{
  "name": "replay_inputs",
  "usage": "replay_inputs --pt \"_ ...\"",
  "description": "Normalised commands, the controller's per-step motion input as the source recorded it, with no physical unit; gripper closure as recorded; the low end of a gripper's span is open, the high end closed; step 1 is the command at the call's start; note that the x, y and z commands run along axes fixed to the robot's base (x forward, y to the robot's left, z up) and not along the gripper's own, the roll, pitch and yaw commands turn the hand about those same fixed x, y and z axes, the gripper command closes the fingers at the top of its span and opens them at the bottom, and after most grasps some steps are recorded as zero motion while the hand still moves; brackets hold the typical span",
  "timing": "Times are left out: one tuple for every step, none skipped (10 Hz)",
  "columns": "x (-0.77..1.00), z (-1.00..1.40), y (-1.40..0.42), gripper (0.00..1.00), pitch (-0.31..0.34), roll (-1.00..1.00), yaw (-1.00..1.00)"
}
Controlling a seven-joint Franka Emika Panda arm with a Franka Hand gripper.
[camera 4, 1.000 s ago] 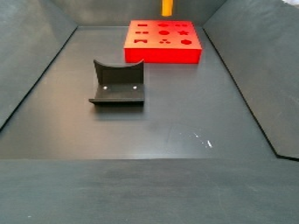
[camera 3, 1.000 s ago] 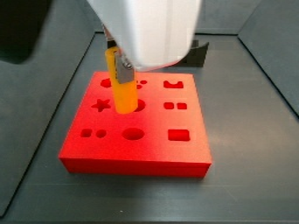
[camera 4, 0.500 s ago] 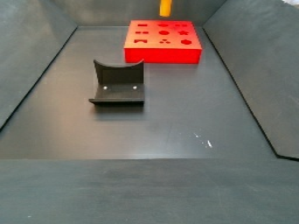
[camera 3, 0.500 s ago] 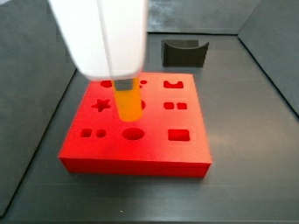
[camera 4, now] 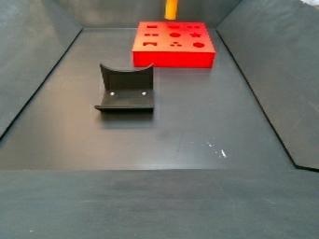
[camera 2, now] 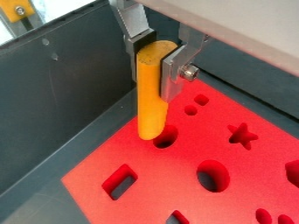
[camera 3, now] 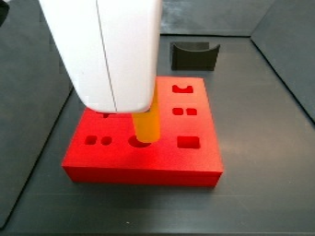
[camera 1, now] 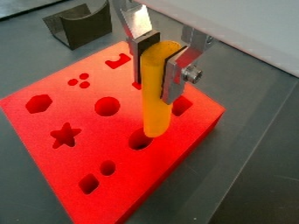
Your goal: Insert the oval object.
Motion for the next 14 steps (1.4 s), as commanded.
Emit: replay_inputs --pt "0.0 -0.15 0.04 1.0 0.096 0.17 -0.51" --pt "-0.13 -0.14 0.07 1.0 0.116 0.13 -0.5" --pt "-0.1 -0.12 0.05 1.0 0.049 0.01 -0.36" --pt "-0.05 -0.14 0.02 1.0 0.019 0.01 -0.29" --pt "-0.1 -0.17 0.02 1.0 0.043 0.09 -0.29" --pt "-0.03 -0.15 0.0 1.0 0.036 0.07 -0.27" --pt "0.0 -0.15 0.01 1.0 0.027 0.06 -0.19" --pt "0.07 -0.16 0.0 1.0 0.019 0.05 -0.06" --pt "0.17 -0.19 0.0 1.0 0.01 0.03 0.0" --pt "0.11 -0.23 0.12 1.0 0.019 0.03 0.0" --pt "0.08 -0.24 0.11 1.0 0.011 0.04 0.0" --pt "0.07 -0.19 0.0 1.0 0.0 0.01 0.0" --pt "0.0 -0.2 0.0 1.0 0.0 0.03 0.0" --pt "0.0 -0.09 -0.23 1.0 0.0 0.11 0.0"
